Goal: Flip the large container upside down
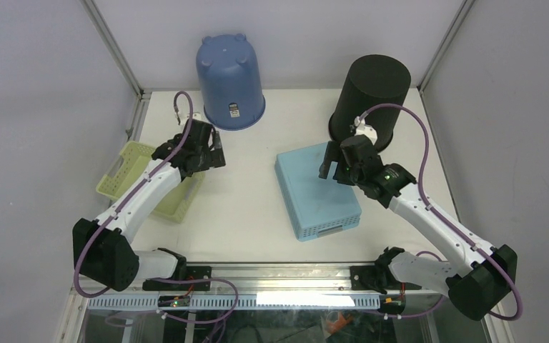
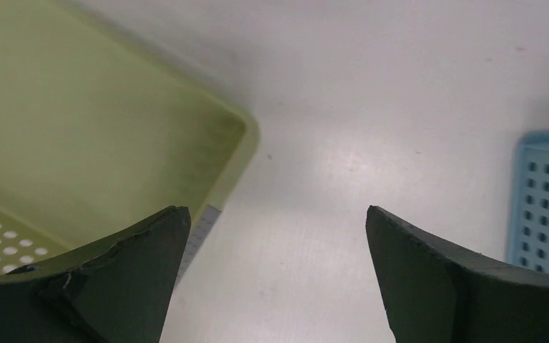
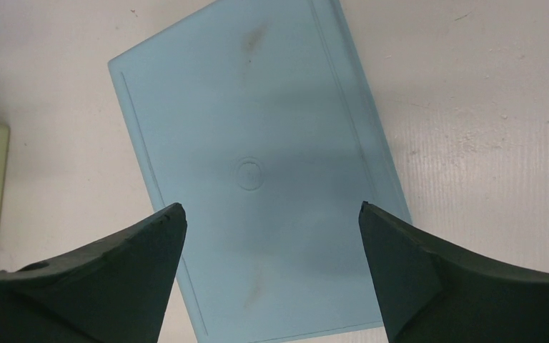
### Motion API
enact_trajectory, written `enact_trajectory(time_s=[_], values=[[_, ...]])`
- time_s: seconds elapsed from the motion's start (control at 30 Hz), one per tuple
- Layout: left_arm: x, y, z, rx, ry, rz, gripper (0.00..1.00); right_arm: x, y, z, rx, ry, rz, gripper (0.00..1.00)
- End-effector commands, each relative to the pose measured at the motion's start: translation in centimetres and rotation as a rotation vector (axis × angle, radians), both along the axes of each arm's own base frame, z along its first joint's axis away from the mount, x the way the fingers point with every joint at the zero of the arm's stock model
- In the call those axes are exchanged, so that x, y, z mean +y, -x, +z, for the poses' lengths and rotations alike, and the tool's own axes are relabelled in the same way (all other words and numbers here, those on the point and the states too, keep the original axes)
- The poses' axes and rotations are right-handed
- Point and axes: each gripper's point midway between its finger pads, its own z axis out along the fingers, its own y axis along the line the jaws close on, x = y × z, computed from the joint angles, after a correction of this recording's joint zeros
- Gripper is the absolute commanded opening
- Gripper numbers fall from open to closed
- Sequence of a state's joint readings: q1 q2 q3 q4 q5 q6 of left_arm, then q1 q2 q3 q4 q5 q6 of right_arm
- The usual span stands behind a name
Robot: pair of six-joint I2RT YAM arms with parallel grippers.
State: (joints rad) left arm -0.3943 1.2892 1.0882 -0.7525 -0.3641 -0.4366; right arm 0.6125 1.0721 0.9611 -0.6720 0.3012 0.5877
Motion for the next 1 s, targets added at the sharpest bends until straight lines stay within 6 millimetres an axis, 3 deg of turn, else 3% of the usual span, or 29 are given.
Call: enact_trajectory(time_s=[0.0,0.17,0.23,0.43,0.67,0.8,0.9,0.97], values=[[4.8,-0.6,-1.4,-0.003,-0.121,0.205,0.99,1.9,-1.5,3.3,-0.097,-0.087,0.044,0.95],[5.4,-2.9,-3.9,0.004,-0.090,0.254,0.98,2.0,-1.4,3.2,-0.089,-0.095,0.044,0.95],[4.7,-3.5,-5.5,0.042,-0.088,0.209,0.94,1.7,-1.2,3.2,-0.090,-0.092,0.037,0.95],[2.1,-3.6,-6.4,0.087,0.000,0.091,0.69,1.1,-0.9,3.0,-0.090,-0.088,0.015,0.95],[-1.5,-2.6,-5.5,0.095,0.123,-0.022,0.30,1.5,-1.2,2.5,-0.084,-0.100,0.011,0.95],[-6.3,-0.1,-5.2,0.126,0.200,-0.181,0.28,1.5,-1.3,2.3,-0.079,-0.097,0.008,0.95],[-11.2,4.7,-5.7,0.209,0.267,-0.368,0.40,1.3,-1.3,2.3,-0.082,-0.093,0.001,0.95],[-12.7,7.4,-6.4,0.274,0.281,-0.437,0.47,1.1,-1.2,2.2,-0.082,-0.089,-0.003,0.95]])
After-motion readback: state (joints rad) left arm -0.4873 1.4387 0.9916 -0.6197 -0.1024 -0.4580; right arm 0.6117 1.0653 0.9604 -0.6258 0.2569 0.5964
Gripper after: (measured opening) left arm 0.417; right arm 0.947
